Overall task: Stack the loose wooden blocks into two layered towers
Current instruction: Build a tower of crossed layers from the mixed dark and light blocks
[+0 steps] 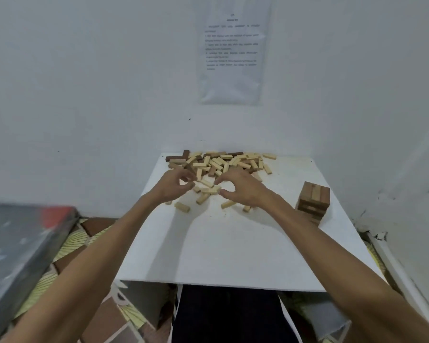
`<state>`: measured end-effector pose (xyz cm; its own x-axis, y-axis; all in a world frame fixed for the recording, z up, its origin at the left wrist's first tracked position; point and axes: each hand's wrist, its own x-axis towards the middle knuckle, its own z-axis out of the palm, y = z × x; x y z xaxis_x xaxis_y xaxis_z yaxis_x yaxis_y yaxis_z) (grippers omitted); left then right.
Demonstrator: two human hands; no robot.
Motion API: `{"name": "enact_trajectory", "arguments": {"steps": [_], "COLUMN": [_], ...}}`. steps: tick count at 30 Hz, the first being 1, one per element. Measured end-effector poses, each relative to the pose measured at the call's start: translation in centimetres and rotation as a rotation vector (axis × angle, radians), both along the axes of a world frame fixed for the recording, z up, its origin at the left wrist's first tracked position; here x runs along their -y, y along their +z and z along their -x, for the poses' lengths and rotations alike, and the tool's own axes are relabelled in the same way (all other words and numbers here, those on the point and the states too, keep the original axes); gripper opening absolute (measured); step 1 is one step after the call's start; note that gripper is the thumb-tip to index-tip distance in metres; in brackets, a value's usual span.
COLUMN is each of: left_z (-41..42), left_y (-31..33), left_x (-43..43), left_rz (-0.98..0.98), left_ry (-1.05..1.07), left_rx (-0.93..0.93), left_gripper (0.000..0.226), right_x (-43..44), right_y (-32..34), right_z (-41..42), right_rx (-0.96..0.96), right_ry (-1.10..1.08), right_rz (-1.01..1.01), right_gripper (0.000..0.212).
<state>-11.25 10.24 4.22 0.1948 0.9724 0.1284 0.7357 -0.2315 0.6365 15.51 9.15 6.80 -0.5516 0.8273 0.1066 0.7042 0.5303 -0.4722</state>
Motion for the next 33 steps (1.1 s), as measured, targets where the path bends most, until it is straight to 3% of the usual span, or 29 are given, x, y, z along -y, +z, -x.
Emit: {"name": "enact_trajectory", "arguments": {"steps": [12,19,24,30,33], "left_z": [3.9,4.7,5.0,4.7,4.7], "left_y": [-2.2,-4.5,-6.4,-6.6,-6.4], "left_x": [-8.8,-12.1,-10.8,-8.5,-7.6], "left_rz": [0.002,0.088,0.017,-0.089,-0.118], "left_ry": [0.210,0.180,0.169,0.116,0.048], "left_rx": [-0.143,-0.389,-0.341,-0.238,-0.159], "left_gripper": [0.025,0.031,0.024,0.027,0.024], "right_x": [-9.2,-13.5,-13.7,-12.0,-11.2], "right_y": [-2.9,-5.4,-6.5,-6.8,-6.8], "right_z": [8.8,11.3,11.5,11.0,10.9], "right_rx": [0.078,0.157,0.215,0.211,0.186], "right_ry": [-0.033,-0.004,-0.021,-0.065,-0.113], "right_rz": [0.026,0.003,-0.107,-0.203,-0.155], "right_gripper": [0.028,0.016,0.029,0.012,0.030]}}
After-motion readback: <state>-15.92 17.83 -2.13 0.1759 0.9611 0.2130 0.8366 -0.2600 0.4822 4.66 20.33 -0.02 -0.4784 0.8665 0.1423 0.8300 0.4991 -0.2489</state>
